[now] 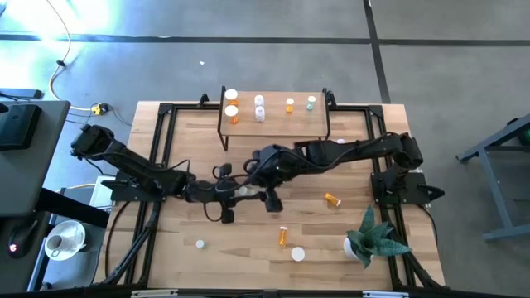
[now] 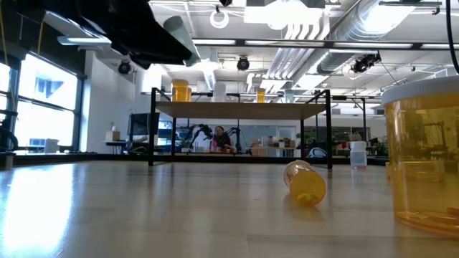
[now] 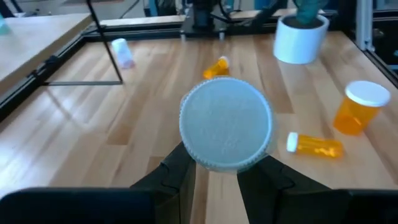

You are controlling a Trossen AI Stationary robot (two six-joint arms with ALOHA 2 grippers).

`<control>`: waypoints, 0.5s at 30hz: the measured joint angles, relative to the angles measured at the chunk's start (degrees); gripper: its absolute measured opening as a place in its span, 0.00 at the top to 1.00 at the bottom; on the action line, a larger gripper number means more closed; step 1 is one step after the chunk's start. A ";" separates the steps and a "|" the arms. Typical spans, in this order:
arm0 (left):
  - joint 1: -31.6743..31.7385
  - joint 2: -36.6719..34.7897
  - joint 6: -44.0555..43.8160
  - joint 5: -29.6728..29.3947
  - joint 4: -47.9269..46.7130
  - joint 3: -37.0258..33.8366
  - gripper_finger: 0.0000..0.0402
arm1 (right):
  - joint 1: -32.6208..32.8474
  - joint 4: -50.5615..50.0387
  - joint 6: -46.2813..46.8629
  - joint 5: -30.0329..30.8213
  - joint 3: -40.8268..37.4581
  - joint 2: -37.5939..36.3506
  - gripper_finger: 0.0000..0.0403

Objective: Pick and place medicine bottles onto shelf by color
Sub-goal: Put the top left dark green pill bottle on the shelf aligned with the other transparent pill bottle

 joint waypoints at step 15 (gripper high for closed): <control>1.37 -0.02 0.12 0.11 -7.96 8.16 0.77 | -1.23 -3.32 -4.08 2.91 0.01 0.37 0.48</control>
